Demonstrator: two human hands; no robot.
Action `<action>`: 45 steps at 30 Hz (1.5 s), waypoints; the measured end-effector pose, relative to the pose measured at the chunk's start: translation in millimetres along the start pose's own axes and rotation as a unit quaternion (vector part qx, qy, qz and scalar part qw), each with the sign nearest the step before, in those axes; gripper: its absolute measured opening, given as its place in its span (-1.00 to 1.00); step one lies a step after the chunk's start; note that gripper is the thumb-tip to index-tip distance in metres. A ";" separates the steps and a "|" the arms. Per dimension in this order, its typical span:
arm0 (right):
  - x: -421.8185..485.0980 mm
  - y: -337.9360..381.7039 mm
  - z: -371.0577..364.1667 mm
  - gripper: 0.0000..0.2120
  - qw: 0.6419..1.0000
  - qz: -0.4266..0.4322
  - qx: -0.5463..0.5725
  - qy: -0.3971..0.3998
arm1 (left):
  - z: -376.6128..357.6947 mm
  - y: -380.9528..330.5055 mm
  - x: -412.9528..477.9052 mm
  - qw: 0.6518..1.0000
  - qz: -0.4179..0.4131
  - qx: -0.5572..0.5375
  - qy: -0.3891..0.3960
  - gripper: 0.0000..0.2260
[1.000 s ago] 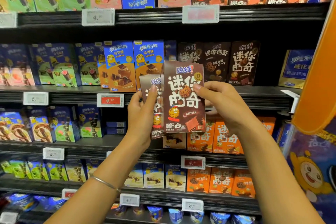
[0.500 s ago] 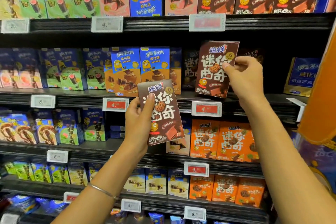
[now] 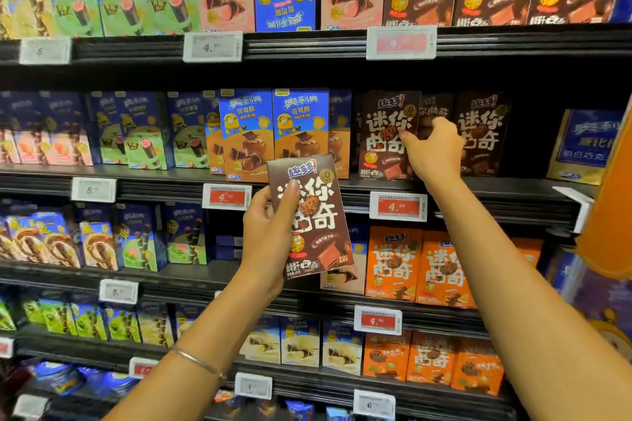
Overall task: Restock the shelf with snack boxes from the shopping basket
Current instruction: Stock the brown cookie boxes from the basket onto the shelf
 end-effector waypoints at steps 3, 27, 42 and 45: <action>2.9 1.4 -5.4 -0.60 1.000 -0.001 -0.015 0.009 | -0.5 -0.2 -0.2 1.000 -0.002 0.009 -0.001 -0.69; -25.3 10.5 16.6 -0.64 0.996 0.014 0.071 -0.058 | -24.5 -16.6 4.4 0.999 -0.017 0.008 0.033 -0.74; -67.6 35.4 47.9 -0.61 0.940 0.012 0.261 0.222 | -129.8 -40.2 33.4 0.990 -0.082 -0.011 0.118 -0.74; -57.1 25.0 62.2 -0.60 0.950 0.011 0.256 0.181 | -145.9 -40.9 40.4 0.983 -0.113 0.065 0.127 -0.62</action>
Point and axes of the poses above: each hand's wrist, its own x-axis towards the middle knuckle, its own z-axis out of the back of the hand, y = z × x, the point moved 6 cm from there along x, towards the middle knuckle, and after that the axes turned 3 degrees about z, right-handed, at the moved point
